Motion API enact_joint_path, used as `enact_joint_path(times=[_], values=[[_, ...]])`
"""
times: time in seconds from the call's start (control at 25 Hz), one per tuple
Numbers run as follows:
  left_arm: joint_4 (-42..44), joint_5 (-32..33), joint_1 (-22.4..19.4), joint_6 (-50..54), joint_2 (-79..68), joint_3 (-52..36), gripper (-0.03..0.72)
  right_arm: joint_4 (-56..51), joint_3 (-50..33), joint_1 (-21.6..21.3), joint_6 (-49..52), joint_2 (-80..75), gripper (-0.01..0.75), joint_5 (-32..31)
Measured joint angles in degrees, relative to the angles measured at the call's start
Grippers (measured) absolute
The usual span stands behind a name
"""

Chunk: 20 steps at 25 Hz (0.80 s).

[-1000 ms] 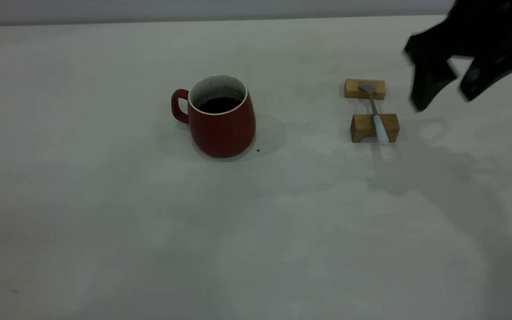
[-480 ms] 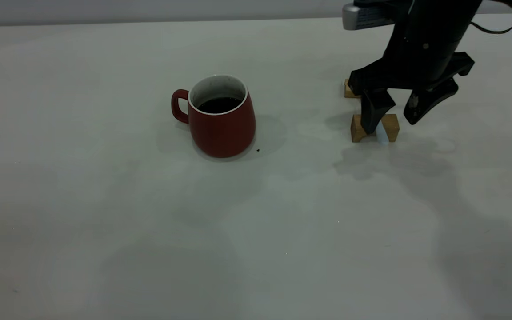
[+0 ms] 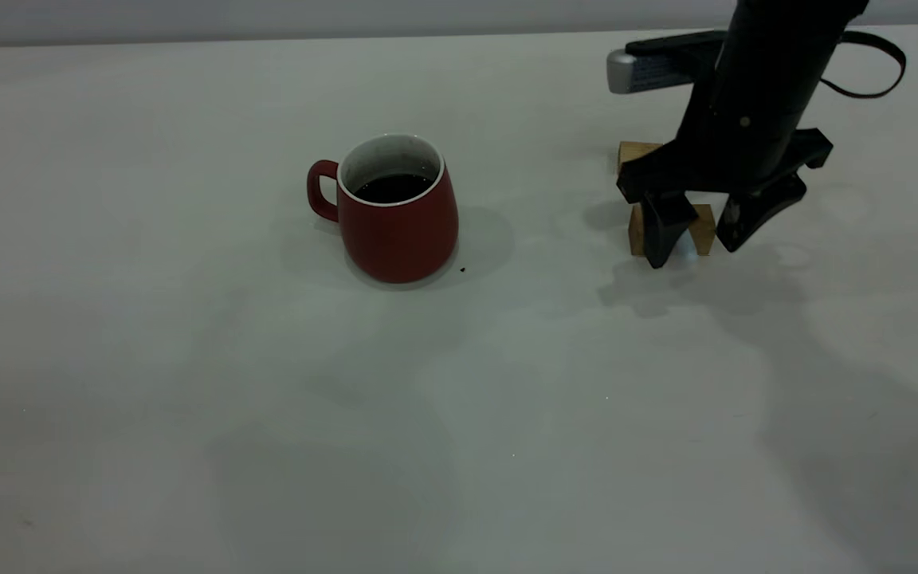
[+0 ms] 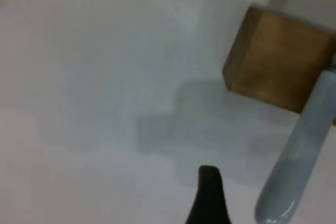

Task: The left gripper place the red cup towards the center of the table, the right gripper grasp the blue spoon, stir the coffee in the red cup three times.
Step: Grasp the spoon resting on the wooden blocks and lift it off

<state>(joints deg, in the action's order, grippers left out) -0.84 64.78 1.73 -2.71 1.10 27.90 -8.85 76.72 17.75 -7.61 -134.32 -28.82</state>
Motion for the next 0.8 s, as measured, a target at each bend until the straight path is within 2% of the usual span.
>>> enact_joint_path(times=[0.2,0.28,0.36,0.56,0.6,0.8], values=[[0.0,0.0,0.0,-0.1,0.0,0.0,0.594,0.3,0.1,-0.7,0.0,-1.0,0.642,1.1],[0.0,0.0,0.0,-0.1,0.0,0.0,0.594,0.5,0.1,-0.7,0.0,-1.1,0.591,1.9],[0.0,0.0,0.0,-0.1,0.0,0.0,0.594,0.5,0.1,-0.7,0.1,-1.2,0.509,2.2],[0.0,0.0,0.0,-0.1,0.0,0.0,0.594,1.4,0.1,-0.7,0.3,-1.3,0.176,2.3],[0.0,0.0,0.0,-0.1,0.0,0.0,0.594,2.0,0.1,-0.7,0.4,-0.7,0.136,1.9],[0.0,0.0,0.0,-0.1,0.0,0.0,0.594,1.7,1.5,-0.7,0.7,7.6,0.143,-4.7]])
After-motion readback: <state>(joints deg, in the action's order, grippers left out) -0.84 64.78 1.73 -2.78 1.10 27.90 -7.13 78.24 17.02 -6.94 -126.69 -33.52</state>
